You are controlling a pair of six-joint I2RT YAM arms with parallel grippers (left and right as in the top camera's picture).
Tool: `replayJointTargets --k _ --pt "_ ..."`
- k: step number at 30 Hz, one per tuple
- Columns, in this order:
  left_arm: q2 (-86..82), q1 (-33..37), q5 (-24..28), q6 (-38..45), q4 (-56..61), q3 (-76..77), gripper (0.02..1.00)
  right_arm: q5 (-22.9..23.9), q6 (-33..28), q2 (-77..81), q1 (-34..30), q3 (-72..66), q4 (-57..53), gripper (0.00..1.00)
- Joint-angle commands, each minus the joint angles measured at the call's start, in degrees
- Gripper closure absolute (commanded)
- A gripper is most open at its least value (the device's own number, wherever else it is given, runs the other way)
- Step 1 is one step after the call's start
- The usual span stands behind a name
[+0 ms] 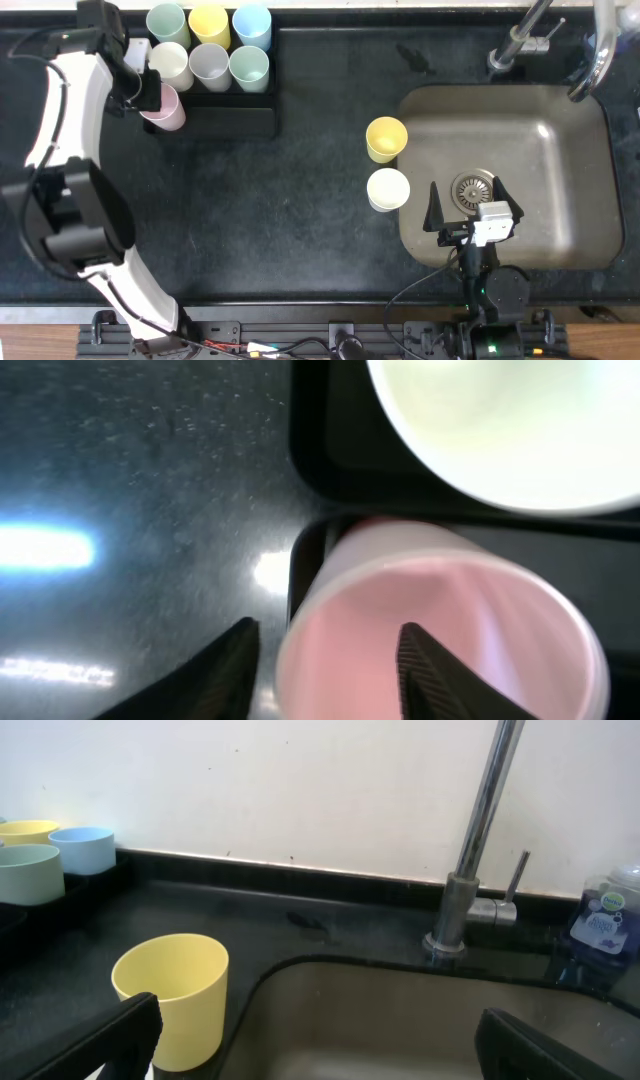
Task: Store Cups
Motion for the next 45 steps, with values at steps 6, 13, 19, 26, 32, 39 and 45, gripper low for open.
replayJointTargets --k 6,13,19,26,32,39,45 --pt "-17.7 0.1 -1.6 -9.6 -4.2 0.0 0.332 0.4 0.2 -0.6 -0.2 -0.8 0.3 0.005" --pt "-19.6 -9.2 1.0 -24.5 -8.0 0.2 0.178 0.4 0.2 -0.6 -0.2 -0.8 0.3 0.005" --pt "-15.7 -21.0 4.4 -31.6 -3.4 1.0 0.139 0.4 0.2 -0.6 -0.2 -0.8 0.3 0.005" --pt "-8.4 -32.9 6.5 -35.1 -2.6 7.4 0.123 0.4 0.2 -0.6 -0.2 -0.8 0.3 0.007" --pt "-1.4 -41.2 7.6 -36.5 -5.6 15.4 0.119 0.4 0.2 -0.6 -0.2 -0.8 0.3 0.005" --pt "3.0 -46.9 7.5 -37.8 -8.9 18.1 0.115 0.4 0.2 -0.6 -0.2 -0.8 0.3 0.007" --pt "5.1 -49.0 7.1 -39.1 -8.7 18.2 0.115 0.4 0.2 -0.6 -0.2 -0.8 0.3 0.007"
